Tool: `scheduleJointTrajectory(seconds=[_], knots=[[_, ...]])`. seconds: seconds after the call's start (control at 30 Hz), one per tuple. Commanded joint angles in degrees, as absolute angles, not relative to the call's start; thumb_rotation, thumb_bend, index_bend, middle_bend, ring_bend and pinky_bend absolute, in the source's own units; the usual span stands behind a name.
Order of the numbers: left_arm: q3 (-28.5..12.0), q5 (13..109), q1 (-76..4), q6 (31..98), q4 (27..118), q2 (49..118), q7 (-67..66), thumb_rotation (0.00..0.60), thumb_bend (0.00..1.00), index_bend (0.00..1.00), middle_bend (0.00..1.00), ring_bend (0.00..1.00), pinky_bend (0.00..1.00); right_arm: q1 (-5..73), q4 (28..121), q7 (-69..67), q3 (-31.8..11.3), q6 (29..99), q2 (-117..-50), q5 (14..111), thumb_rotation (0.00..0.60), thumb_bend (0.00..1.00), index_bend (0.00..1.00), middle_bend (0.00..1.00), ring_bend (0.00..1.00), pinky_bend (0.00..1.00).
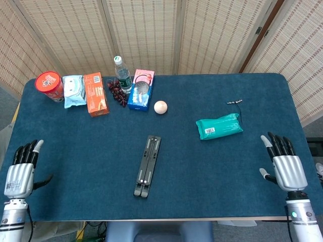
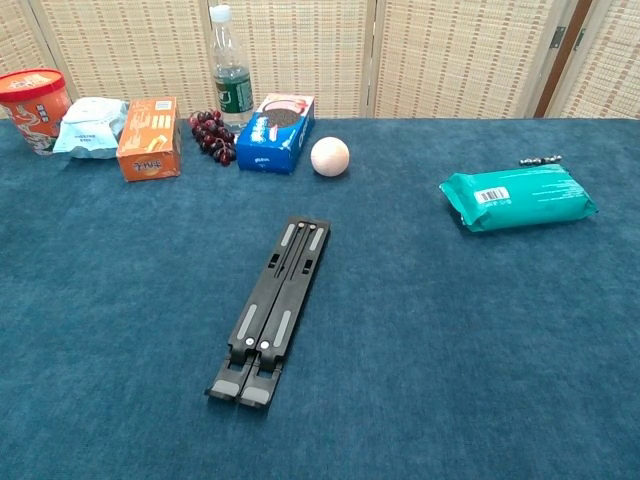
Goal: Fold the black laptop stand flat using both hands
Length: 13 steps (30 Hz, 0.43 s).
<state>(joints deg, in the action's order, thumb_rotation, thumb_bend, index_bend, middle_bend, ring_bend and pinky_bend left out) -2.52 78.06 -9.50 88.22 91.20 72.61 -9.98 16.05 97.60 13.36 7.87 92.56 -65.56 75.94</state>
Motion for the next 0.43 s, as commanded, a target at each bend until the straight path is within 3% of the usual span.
scheduleJointTrajectory(seconds=[0.03, 0.43], knots=[[-0.93, 79.38, -7.37, 89.99, 92.49, 72.1, -10.5, 0.6, 0.15, 0.0, 0.05, 0.03, 0.0, 13.2, 96.37, 12.33, 8.04, 94.39, -66.13, 77.82, 0.6, 0.12, 0.0, 0.0, 0.0, 0.0], [-1.6, 80.49, -6.13, 89.89, 92.25, 73.02, -10.09, 0.6, 0.15, 0.0, 0.05, 0.03, 0.0, 11.19, 95.67, 12.11, 4.96, 91.99, -66.86, 80.66, 0.6, 0.12, 0.0, 0.0, 0.0, 0.0]])
